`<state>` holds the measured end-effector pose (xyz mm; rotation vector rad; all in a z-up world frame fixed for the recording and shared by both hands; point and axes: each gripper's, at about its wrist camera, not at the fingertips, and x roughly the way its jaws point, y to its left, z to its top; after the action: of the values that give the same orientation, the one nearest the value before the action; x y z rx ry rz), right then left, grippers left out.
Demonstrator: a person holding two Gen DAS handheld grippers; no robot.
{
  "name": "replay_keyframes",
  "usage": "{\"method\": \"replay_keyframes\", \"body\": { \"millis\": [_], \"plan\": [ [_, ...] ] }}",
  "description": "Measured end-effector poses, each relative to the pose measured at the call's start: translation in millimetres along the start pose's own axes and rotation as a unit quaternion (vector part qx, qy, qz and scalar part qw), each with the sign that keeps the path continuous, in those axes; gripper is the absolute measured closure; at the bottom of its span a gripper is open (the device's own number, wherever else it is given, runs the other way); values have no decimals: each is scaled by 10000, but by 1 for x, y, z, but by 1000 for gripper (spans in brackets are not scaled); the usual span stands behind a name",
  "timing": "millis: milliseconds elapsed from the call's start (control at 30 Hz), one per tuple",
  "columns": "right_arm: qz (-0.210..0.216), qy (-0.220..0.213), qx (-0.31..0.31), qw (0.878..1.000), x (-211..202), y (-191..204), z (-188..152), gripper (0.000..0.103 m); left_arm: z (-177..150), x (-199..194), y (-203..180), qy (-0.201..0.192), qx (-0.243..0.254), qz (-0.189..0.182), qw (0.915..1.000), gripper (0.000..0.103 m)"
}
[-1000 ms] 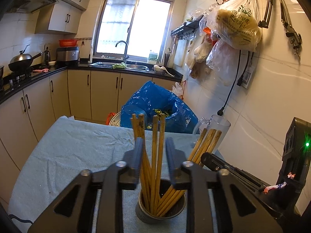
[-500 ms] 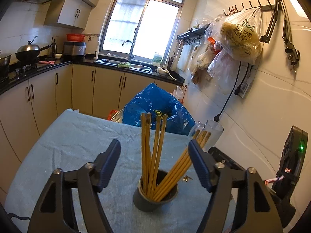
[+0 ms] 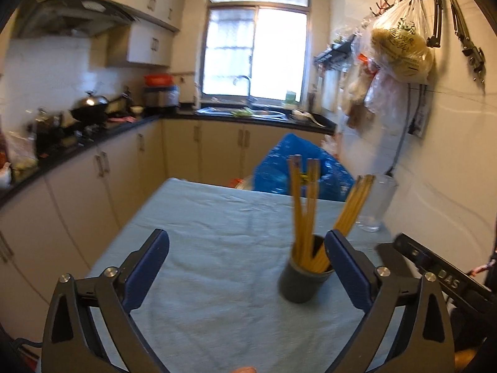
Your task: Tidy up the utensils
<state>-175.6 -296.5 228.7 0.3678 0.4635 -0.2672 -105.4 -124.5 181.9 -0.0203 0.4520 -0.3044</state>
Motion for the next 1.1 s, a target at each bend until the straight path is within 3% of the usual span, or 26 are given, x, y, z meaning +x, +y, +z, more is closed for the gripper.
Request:
{"method": "replay_keyframes", "body": {
  "millis": [167,400,533,767,933,1100],
  "plan": [
    [-70,78,-72,9999,-13,5,-21,44,-15,-29,8,-298,243,481,9981,0],
    [-176,169,-133,9996,-35,15,-50,43,-33,-65,15,-695,450,407,9957,0],
    [-256,122,-221,9994,-49,22,-61,42,-44,-86,20,-618,406,198,9971,0],
    [-414,-49,-338,9986,-74,32,-77,39,-57,-107,30,-485,240,531,9971,0],
    [-563,-222,-532,9967,-90,42,-88,37,-64,-114,42,-358,-30,548,9979,0],
    [-638,-330,-735,9947,-100,51,-98,36,-68,-117,41,-322,8,650,9974,0]
  ]
}}
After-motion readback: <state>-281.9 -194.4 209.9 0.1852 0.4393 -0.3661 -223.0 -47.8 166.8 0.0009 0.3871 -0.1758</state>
